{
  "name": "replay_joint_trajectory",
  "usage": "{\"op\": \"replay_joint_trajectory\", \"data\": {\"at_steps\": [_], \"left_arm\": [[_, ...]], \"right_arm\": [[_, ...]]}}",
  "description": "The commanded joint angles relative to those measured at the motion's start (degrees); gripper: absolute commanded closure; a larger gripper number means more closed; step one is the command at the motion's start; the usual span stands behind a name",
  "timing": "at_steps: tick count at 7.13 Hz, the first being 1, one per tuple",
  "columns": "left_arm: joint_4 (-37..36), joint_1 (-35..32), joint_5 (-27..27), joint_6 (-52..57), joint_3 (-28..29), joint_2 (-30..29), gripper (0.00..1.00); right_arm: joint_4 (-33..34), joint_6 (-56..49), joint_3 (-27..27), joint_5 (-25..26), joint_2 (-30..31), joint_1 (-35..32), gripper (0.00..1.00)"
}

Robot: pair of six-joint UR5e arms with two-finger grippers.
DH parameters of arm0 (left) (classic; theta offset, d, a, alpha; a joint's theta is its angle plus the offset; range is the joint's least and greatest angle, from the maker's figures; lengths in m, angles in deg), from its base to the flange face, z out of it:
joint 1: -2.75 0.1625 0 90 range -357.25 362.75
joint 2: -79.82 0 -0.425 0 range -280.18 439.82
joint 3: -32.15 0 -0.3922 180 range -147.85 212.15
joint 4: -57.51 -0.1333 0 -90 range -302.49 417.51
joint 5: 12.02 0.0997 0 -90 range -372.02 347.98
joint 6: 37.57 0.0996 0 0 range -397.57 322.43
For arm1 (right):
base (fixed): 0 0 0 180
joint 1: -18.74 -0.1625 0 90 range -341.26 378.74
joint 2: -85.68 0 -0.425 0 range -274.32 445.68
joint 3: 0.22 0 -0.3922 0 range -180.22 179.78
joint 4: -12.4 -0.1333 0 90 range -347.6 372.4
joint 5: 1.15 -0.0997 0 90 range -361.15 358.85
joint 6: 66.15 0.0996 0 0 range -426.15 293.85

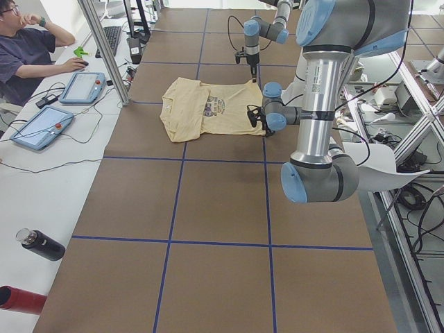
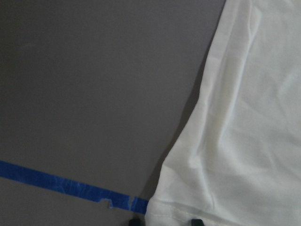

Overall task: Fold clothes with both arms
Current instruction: 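Position both grippers at the hem corners nearest the robot and grasp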

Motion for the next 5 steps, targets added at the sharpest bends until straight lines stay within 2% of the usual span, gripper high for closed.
{"op": "replay_joint_trajectory", "data": {"at_steps": [1, 4, 5], "left_arm": [[-0.08, -0.24, -0.04, 0.0, -0.26, -0.02, 1.0], [-0.17, -1.03, -0.13, -0.09, -1.22, -0.37, 1.0], [-0.17, -1.64, -0.48, 0.0, -4.1, 0.24, 1.0]], "right_arm": [[0.0, -0.15, 0.1, -0.07, 0.14, -0.02, 1.0], [0.0, -0.33, 0.02, -0.15, 0.14, -0.1, 1.0], [0.18, -0.07, -0.68, -1.63, 0.14, -0.54, 1.0]]}}
